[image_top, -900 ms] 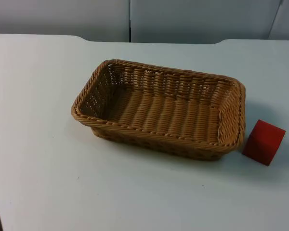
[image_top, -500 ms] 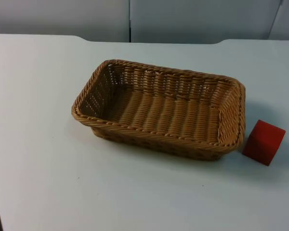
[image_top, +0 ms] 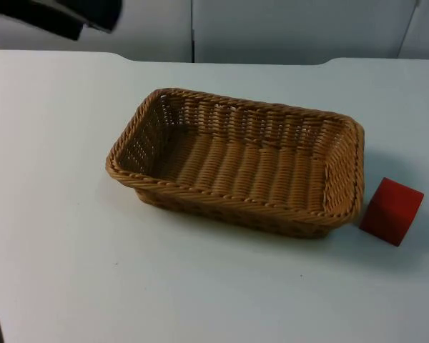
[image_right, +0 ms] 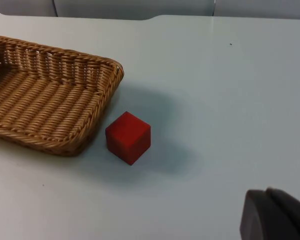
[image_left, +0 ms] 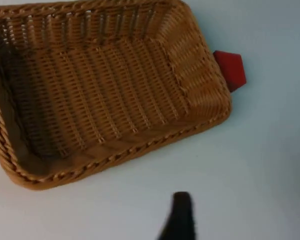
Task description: Pick up the basket with the left hand and place the cube into the basket with the right hand.
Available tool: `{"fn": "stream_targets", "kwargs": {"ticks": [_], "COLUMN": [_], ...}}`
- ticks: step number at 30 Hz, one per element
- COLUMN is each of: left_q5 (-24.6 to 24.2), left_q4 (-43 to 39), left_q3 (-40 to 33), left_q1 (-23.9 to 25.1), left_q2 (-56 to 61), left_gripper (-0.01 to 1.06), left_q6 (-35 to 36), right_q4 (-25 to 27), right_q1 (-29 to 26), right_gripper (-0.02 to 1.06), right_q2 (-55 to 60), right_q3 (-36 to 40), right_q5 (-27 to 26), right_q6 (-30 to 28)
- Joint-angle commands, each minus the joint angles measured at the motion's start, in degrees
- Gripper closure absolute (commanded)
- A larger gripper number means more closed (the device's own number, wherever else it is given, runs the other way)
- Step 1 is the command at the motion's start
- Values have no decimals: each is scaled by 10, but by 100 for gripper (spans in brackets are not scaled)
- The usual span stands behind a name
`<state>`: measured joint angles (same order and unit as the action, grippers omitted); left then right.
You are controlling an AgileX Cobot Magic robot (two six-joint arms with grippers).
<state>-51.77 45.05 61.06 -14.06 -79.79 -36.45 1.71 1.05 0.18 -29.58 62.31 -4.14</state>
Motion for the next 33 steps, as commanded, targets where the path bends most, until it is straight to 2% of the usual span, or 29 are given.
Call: {"fn": "stream_targets", "kwargs": {"ticks": [1, 4, 7, 12, 15, 24, 33], "left_q5": [14, 34, 84, 105, 121, 141, 149], "left_q4": [10, 5, -50, -108, -175, -199, -192], "left_q3": [30, 58, 110, 154, 197, 242, 243], "left_q1": [-1, -2, -4, -4, -4, -4, -4], "left_q2": [-62, -115, -197, -261, -316, -401, -463], "left_gripper": [26, 25, 25, 25, 25, 25, 25], "left_q6": [-8, -8, 1, 24, 57, 61, 61], "right_q4": [0, 0, 0, 0, 0, 0, 0], "right_q1": [1, 1, 1, 1, 1, 1, 1], "right_gripper": [105, 105, 105, 105, 105, 105, 105], "right_q2": [-2, -2, -2, -2, -2, -2, -2], "right_q3": [3, 3, 3, 3, 3, 3, 3], "right_q5": [-6, -6, -6, -6, -6, -6, -6], "right_q6": [-1, -1, -1, -1, -1, -1, -1]}}
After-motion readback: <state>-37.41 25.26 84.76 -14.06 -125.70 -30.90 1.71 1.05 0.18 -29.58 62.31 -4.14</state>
